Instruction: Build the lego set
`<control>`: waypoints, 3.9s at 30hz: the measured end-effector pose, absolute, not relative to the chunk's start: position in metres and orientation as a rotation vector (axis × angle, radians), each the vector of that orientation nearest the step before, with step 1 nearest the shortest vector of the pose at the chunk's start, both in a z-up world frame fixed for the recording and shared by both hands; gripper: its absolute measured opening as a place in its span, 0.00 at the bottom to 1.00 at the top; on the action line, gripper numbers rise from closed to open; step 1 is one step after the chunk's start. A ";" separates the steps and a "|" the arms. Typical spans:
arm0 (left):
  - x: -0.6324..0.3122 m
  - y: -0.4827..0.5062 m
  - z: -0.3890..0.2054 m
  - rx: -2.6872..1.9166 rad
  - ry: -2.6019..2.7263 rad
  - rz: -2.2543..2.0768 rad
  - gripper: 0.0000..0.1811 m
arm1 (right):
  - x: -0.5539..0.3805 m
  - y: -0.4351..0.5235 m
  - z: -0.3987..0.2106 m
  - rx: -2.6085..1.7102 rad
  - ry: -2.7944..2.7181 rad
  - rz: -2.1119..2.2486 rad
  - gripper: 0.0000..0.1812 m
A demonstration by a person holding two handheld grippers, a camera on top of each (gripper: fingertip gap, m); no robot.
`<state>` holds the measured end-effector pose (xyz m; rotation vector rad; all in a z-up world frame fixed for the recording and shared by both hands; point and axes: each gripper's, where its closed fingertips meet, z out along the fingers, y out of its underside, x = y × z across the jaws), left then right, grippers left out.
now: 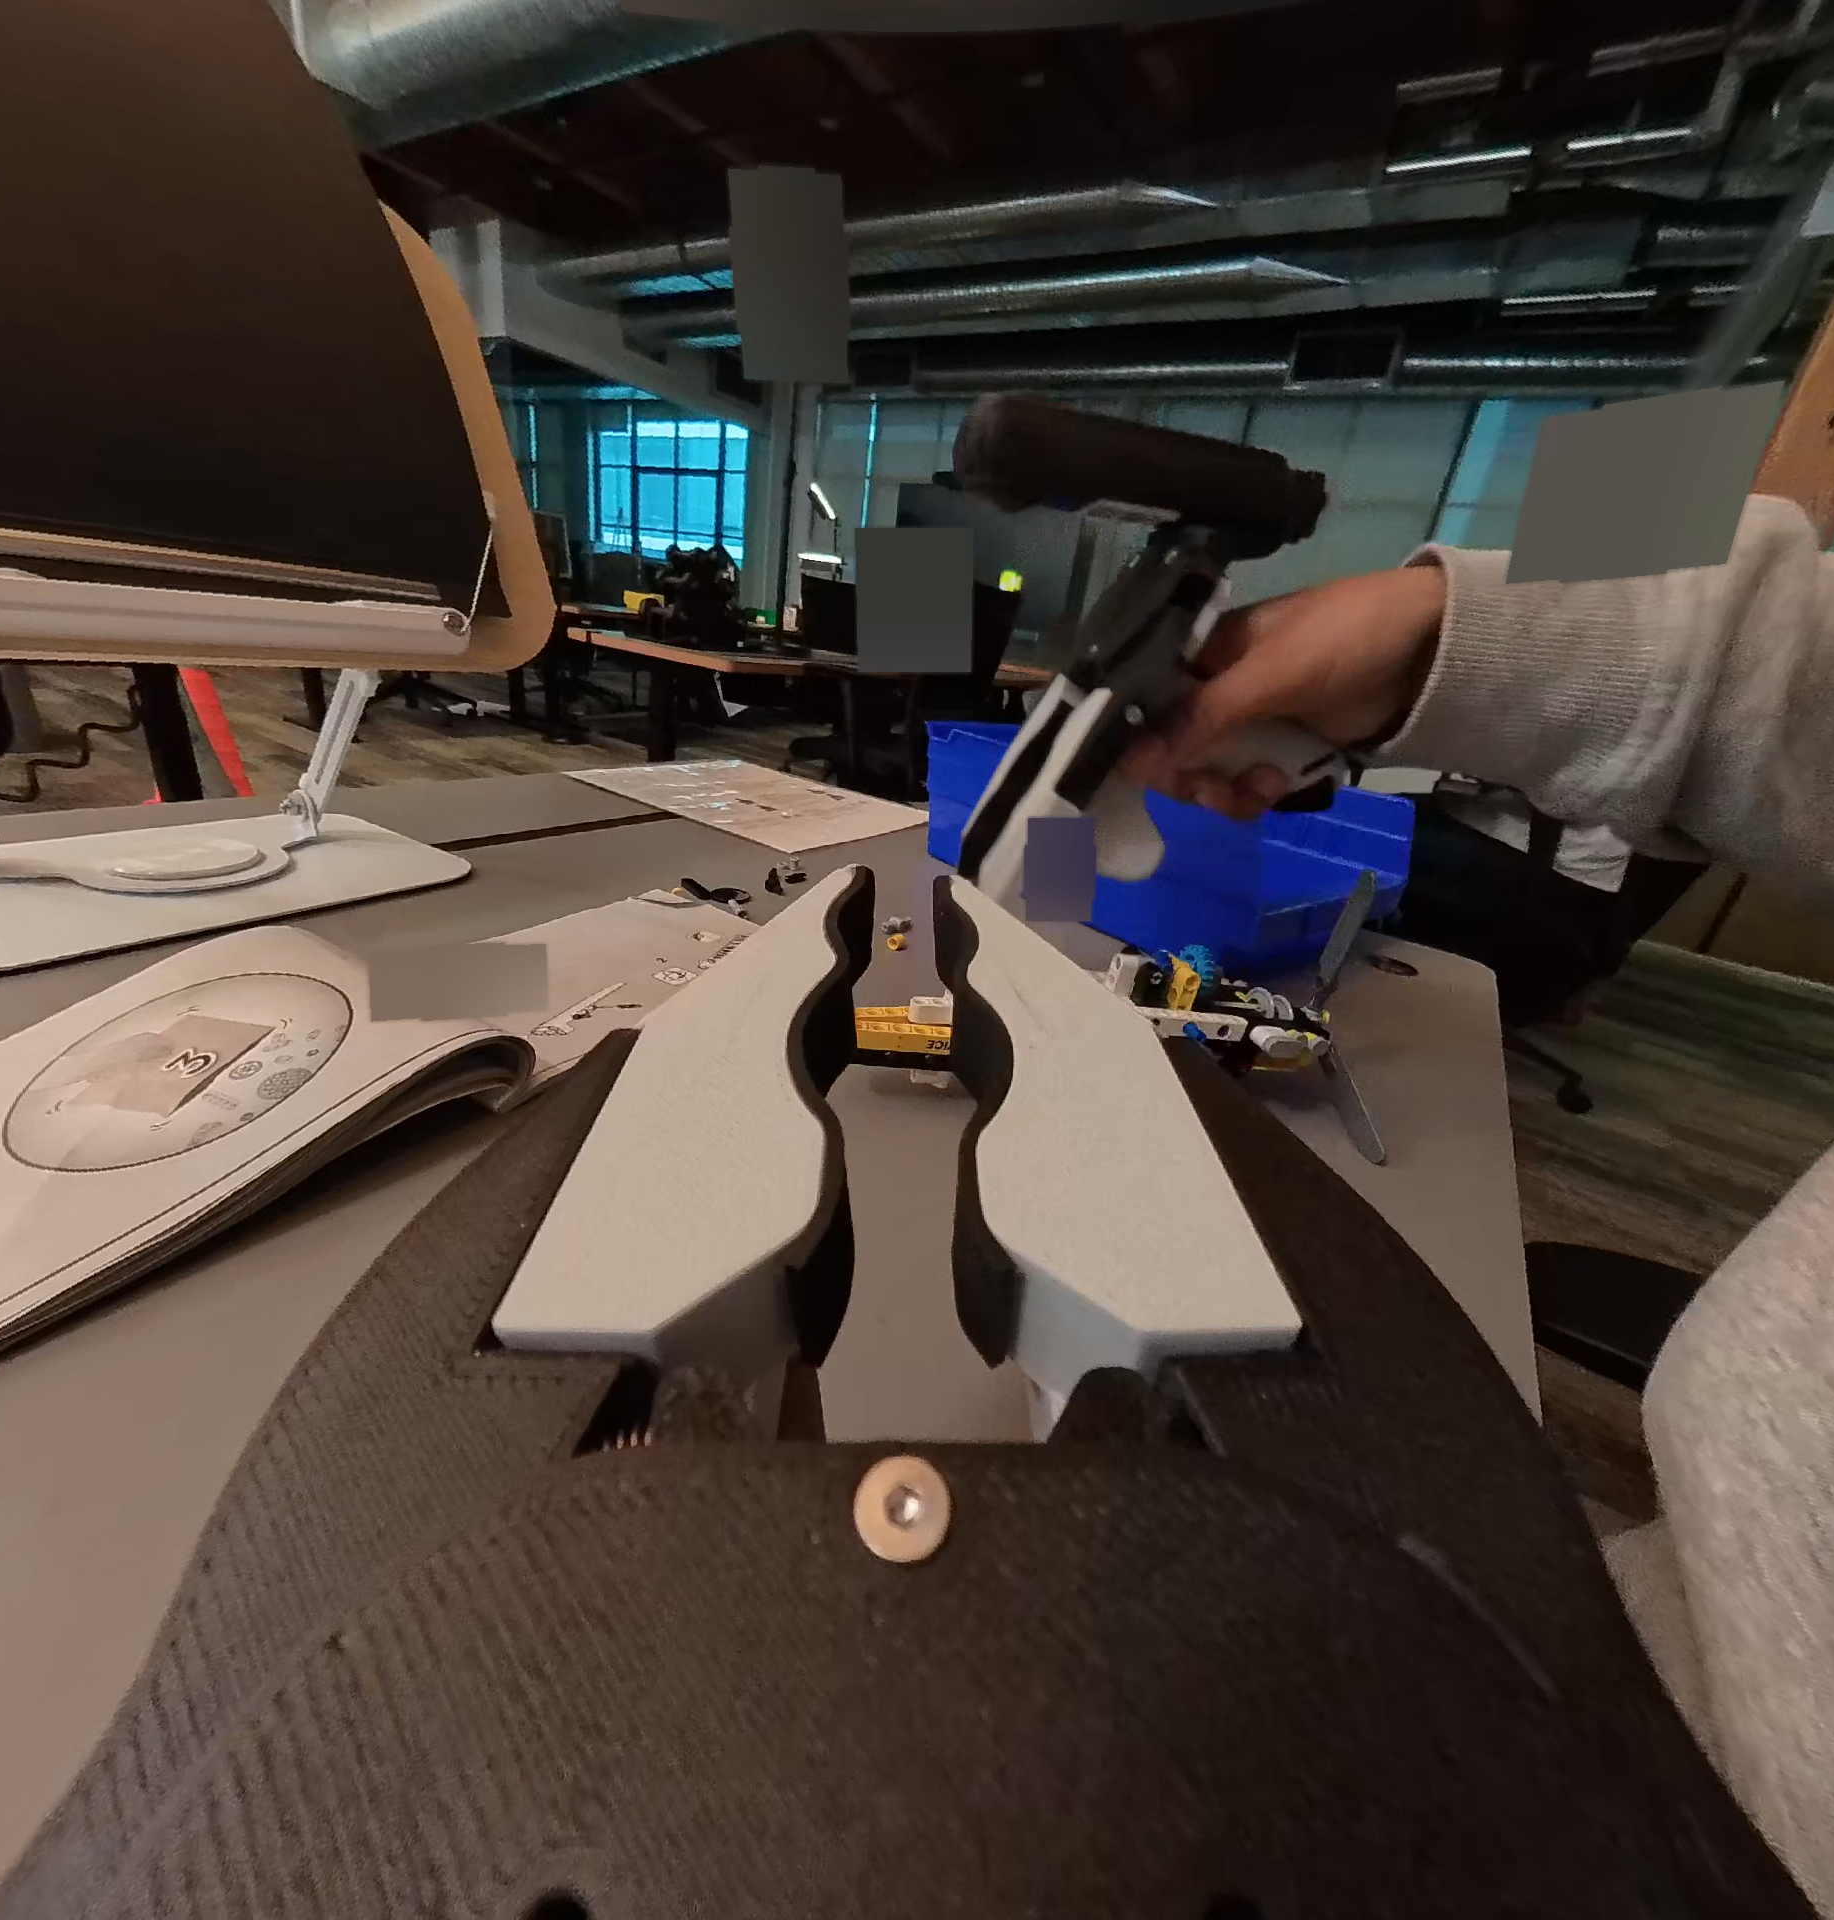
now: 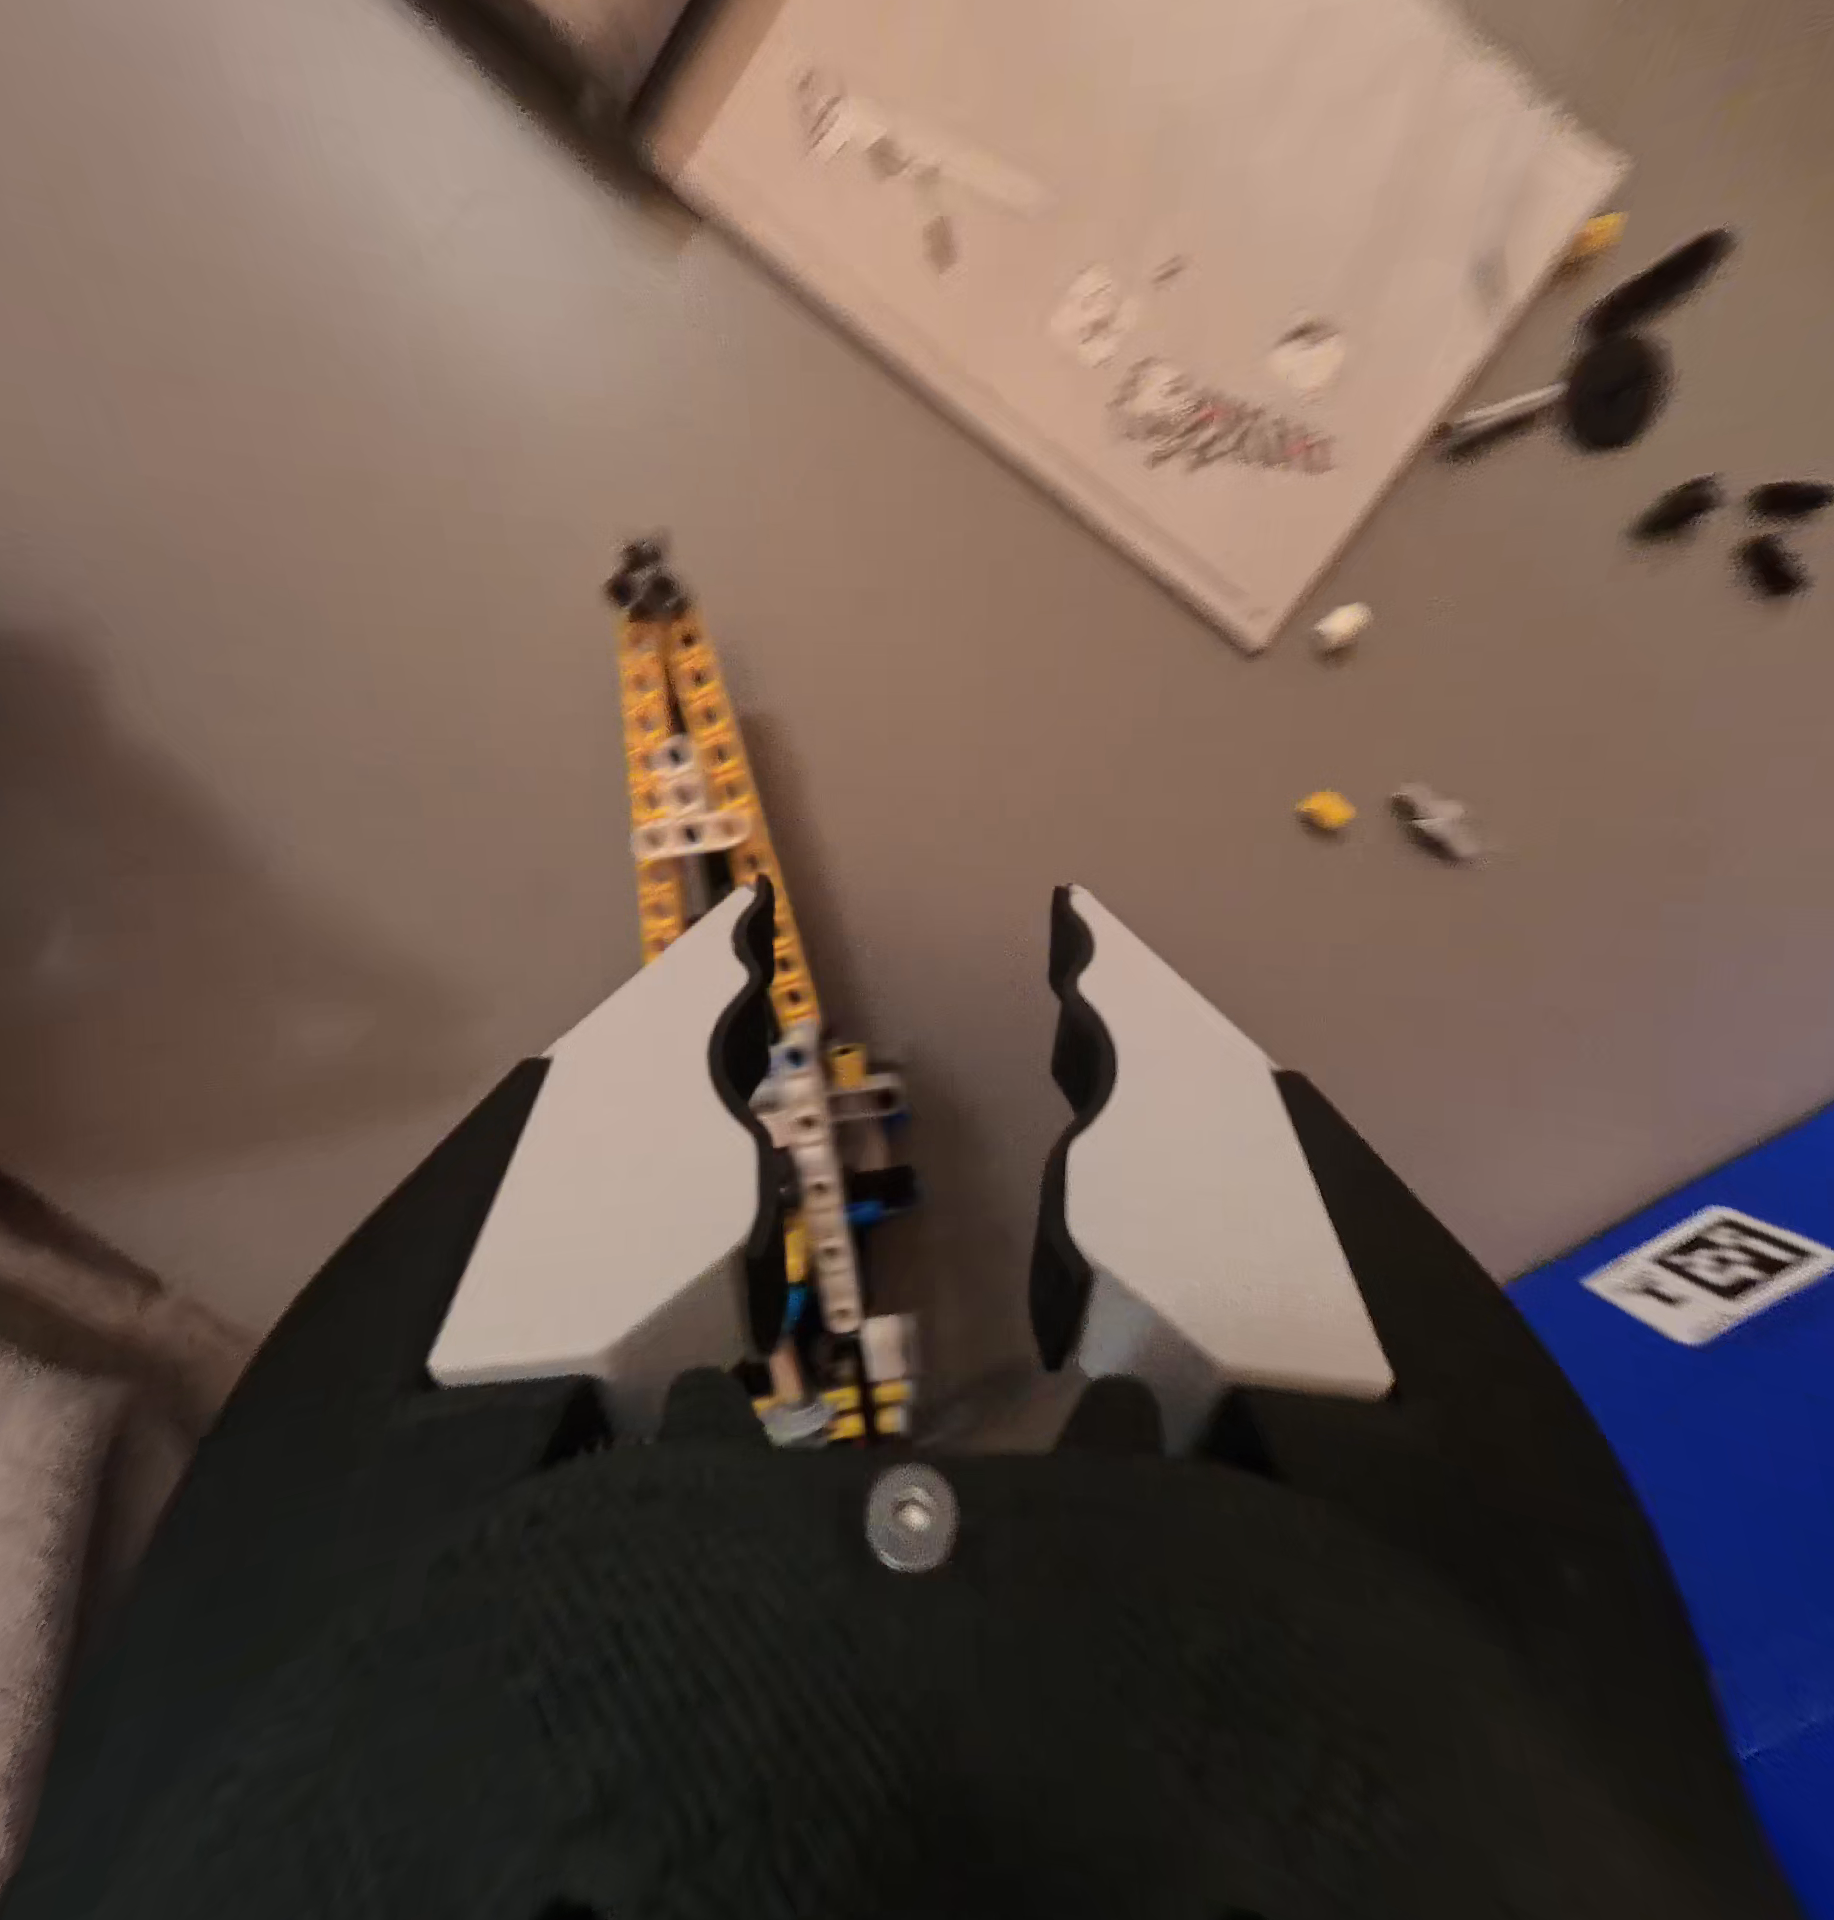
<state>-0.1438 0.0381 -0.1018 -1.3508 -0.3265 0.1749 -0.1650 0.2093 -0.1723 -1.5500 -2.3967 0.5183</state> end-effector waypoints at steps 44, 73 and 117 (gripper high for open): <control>-0.139 0.040 -0.103 -1.363 -0.346 0.132 0.05 | -0.253 0.310 -0.220 -1.130 -2.761 0.266 0.13; -0.139 0.040 -0.103 -1.360 -0.359 0.116 0.05 | -0.307 0.281 -0.220 -1.050 -2.682 0.381 0.14; -0.135 0.041 -0.102 -1.361 -0.347 0.115 0.05 | -0.269 0.310 -0.229 -1.139 -2.730 0.213 0.14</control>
